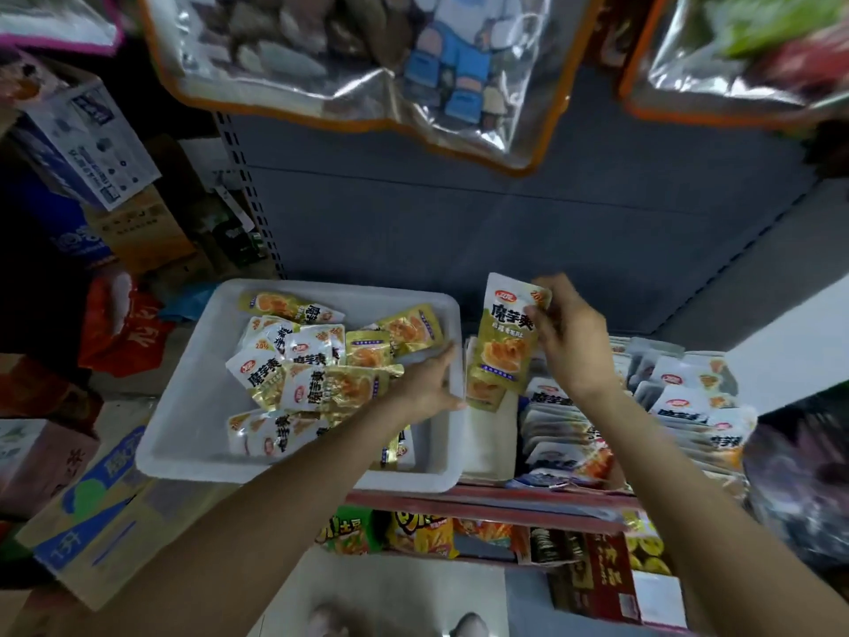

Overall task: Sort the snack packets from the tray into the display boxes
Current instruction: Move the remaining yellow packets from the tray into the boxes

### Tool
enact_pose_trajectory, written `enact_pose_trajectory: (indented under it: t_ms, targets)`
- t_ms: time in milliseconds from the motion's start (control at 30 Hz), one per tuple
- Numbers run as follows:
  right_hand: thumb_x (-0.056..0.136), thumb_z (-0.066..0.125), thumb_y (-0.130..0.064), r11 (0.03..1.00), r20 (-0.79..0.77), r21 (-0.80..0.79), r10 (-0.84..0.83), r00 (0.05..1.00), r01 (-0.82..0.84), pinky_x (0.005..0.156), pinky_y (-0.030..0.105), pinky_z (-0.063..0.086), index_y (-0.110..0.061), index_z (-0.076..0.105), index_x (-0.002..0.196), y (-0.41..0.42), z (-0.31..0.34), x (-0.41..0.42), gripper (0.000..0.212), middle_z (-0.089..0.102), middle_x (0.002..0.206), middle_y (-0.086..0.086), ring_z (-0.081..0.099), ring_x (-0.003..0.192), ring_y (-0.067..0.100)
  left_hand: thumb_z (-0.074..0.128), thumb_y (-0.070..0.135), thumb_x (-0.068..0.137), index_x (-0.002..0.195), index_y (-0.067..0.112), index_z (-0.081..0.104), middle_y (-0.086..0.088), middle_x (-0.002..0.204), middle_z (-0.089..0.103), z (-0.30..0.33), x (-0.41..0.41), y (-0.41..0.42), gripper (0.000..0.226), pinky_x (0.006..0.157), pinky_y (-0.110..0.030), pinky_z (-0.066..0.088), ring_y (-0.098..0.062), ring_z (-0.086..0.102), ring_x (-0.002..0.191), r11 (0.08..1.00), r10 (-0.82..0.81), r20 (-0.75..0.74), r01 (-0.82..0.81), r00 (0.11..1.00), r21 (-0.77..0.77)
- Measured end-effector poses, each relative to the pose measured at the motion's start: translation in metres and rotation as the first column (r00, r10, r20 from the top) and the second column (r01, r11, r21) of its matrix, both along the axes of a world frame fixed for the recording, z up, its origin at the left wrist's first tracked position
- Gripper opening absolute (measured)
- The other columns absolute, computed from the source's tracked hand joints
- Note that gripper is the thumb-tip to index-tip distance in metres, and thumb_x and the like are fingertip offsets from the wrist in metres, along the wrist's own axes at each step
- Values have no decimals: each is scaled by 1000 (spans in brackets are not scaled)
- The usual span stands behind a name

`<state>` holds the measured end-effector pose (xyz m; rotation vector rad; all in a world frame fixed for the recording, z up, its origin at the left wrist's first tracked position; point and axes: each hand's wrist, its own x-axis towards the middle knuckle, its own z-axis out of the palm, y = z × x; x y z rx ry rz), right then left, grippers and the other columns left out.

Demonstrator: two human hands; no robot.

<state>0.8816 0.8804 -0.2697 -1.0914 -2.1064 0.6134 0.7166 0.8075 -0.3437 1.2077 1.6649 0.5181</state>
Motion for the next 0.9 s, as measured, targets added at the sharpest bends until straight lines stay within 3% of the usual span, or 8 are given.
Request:
enact_pose_trajectory:
  t_ms: [167, 267, 400, 533, 733, 800, 900]
  targets:
    - [91, 54, -6, 999, 242, -23, 41, 969, -36, 62, 39, 51, -9, 52, 98, 0, -18, -5, 8, 62, 85, 10, 60, 75, 29, 69, 9, 82, 150, 29, 1, -4, 154, 27, -5, -1, 0, 98, 107, -43, 39, -27, 44, 129, 1000, 17, 19, -17, 1000, -21]
    - [87, 56, -3, 999, 403, -21, 43, 914, -37, 64, 39, 49, -8, 55, 95, 0, -24, -6, 10, 61, 89, 12, 57, 82, 30, 69, 10, 83, 151, 29, 1, -5, 153, 28, -5, 0, 2, 98, 107, -43, 39, -27, 41, 132, 999, 17, -11, -17, 1000, -28]
    - [85, 54, 0, 998, 506, 32, 28, 862, -51, 67, 38, 46, -8, 55, 100, 0, -24, -8, 17, 60, 94, 13, 52, 93, 32, 69, 9, 82, 150, 31, 2, -5, 156, 22, -5, 0, 2, 99, 108, -44, 38, -30, 37, 134, 999, 23, -15, -23, 1000, -33]
    - [90, 51, -6, 992, 665, 72, 29, 746, -103, 76, 34, 42, -14, 58, 114, 0, -25, -11, 26, 58, 108, 8, 50, 105, 27, 69, 8, 83, 150, 31, 2, -3, 156, 19, -6, 1, 3, 98, 109, -43, 36, -29, 34, 136, 999, 25, -18, -25, 1000, -33]
    - [87, 55, -6, 982, 809, 106, 6, 587, -156, 90, 34, 40, -15, 58, 117, -1, -26, -17, 31, 54, 118, 7, 47, 114, 26, 68, 8, 83, 151, 28, 1, -2, 157, 18, -6, 2, 3, 97, 109, -41, 36, -29, 34, 136, 999, 26, -21, -26, 999, -18]
    - [86, 55, -6, 979, 809, 125, -7, 587, -161, 91, 34, 39, -16, 57, 118, -2, -26, -19, 34, 53, 118, 6, 46, 114, 26, 68, 9, 83, 151, 28, 2, -2, 157, 19, -4, 3, 3, 96, 108, -41, 37, -29, 35, 136, 1000, 25, -22, -25, 999, -7]
    - [85, 55, -5, 981, 716, 144, -15, 698, -127, 87, 36, 40, -14, 61, 114, -8, -26, -21, 32, 54, 115, 7, 47, 110, 28, 66, 13, 85, 151, 24, 9, -1, 156, 22, -2, 3, -4, 88, 108, -41, 38, -28, 37, 135, 998, 32, -72, -29, 997, 52]
